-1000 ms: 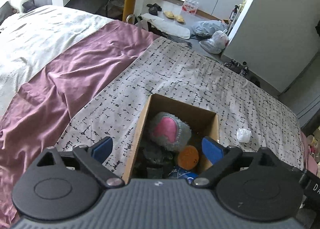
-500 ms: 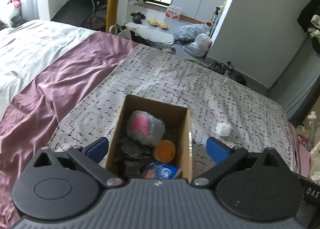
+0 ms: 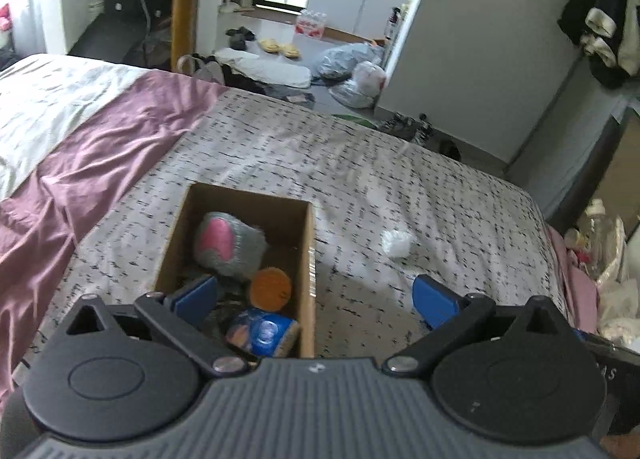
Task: Organize soft objects
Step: 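Move the left tool to the white bundle while the right tool reaches the black plush, then grasp the white bundle with the left tool while the right tool grasps the black plush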
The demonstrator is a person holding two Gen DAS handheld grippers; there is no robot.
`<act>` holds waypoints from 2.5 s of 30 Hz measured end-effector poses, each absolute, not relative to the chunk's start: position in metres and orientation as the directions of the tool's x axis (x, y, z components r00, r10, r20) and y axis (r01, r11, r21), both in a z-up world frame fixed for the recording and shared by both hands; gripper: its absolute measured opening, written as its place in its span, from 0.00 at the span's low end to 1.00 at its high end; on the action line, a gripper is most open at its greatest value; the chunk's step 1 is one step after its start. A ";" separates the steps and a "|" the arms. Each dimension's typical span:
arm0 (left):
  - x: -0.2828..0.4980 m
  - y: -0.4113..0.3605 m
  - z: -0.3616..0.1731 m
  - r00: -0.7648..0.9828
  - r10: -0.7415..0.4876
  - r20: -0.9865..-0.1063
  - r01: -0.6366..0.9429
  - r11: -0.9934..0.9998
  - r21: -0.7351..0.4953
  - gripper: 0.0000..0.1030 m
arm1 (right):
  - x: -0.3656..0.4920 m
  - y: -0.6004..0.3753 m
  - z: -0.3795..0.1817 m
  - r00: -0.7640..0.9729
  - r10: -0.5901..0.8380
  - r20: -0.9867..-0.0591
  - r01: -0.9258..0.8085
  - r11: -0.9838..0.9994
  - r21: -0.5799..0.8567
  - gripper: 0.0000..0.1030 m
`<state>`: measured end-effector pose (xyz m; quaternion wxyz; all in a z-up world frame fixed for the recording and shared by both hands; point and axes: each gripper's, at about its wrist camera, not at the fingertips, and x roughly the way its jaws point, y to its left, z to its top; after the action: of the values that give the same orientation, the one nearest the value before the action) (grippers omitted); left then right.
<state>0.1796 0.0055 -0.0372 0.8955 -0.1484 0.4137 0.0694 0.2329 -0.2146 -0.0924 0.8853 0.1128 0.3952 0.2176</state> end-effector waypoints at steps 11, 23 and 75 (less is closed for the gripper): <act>0.197 -0.030 -0.047 0.630 -0.055 -0.775 -0.187 0.958 -0.220 1.00 | 0.247 -0.244 -0.107 0.560 0.464 -0.686 -0.249 0.884 0.394 1.00; 0.231 -0.047 -0.067 0.603 -0.084 -0.793 -0.169 0.958 -0.230 1.00 | 0.281 -0.254 -0.130 0.534 0.472 -0.702 -0.170 0.873 0.457 1.00; 0.398 -0.107 -0.219 0.520 -0.086 -0.850 -0.149 0.971 -0.189 0.89 | 0.368 -0.258 -0.243 0.461 0.388 -0.798 -0.049 0.909 0.414 0.22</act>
<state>0.3983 -0.1071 -0.2190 0.8634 -0.1199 0.4897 0.0182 0.3679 -0.2582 -0.2429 0.8378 0.1689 0.5026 0.1303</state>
